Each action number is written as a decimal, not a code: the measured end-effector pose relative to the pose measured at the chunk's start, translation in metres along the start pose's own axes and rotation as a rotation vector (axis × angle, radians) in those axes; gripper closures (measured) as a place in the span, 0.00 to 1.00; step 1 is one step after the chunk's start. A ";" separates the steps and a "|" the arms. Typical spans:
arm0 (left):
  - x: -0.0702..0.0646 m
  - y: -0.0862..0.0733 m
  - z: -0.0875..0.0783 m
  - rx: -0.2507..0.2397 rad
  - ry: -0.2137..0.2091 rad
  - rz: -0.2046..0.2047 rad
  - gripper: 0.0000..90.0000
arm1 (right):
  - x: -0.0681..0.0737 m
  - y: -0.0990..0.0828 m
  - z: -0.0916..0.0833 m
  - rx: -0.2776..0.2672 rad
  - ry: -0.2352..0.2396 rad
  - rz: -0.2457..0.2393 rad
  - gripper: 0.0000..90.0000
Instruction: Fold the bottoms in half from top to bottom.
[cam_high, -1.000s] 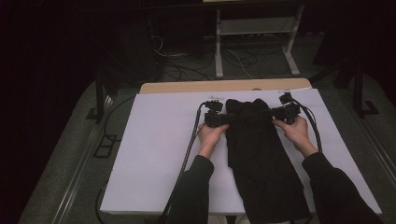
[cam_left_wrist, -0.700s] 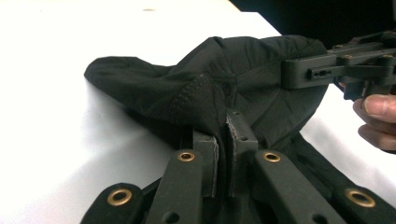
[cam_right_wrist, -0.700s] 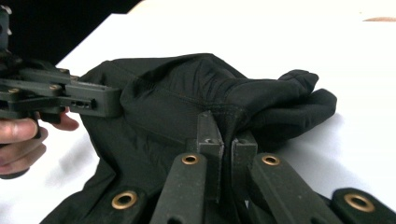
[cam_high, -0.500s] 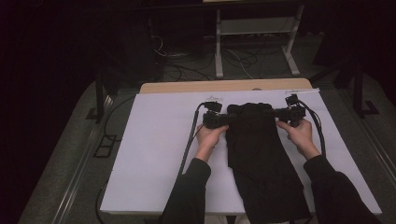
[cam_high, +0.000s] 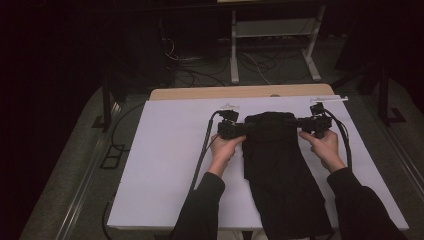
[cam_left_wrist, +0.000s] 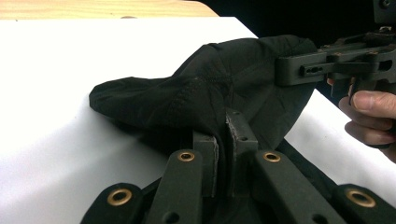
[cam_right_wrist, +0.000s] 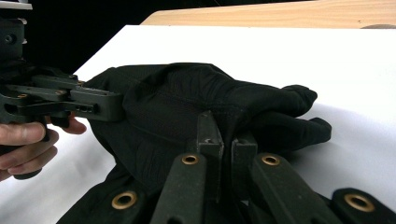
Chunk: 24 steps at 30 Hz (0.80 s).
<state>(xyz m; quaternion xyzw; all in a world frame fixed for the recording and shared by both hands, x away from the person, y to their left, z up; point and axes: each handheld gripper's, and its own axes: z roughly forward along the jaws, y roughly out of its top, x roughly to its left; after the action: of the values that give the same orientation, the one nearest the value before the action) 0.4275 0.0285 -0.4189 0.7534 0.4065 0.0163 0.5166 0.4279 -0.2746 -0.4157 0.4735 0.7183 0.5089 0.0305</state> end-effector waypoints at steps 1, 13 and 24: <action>0.000 -0.001 0.000 -0.002 -0.003 0.001 0.93 | 0.000 0.000 -0.001 0.000 0.000 -0.002 0.95; -0.011 -0.009 -0.009 -0.001 -0.035 0.014 0.93 | 0.010 -0.012 -0.012 0.009 -0.002 -0.021 0.95; -0.028 -0.019 -0.017 -0.001 -0.056 0.025 0.93 | 0.017 -0.026 -0.026 0.019 0.000 -0.027 0.95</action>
<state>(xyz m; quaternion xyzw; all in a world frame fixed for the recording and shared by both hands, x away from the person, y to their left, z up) 0.3901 0.0267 -0.4154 0.7584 0.3824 0.0019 0.5279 0.3874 -0.2817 -0.4153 0.4639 0.7295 0.5016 0.0329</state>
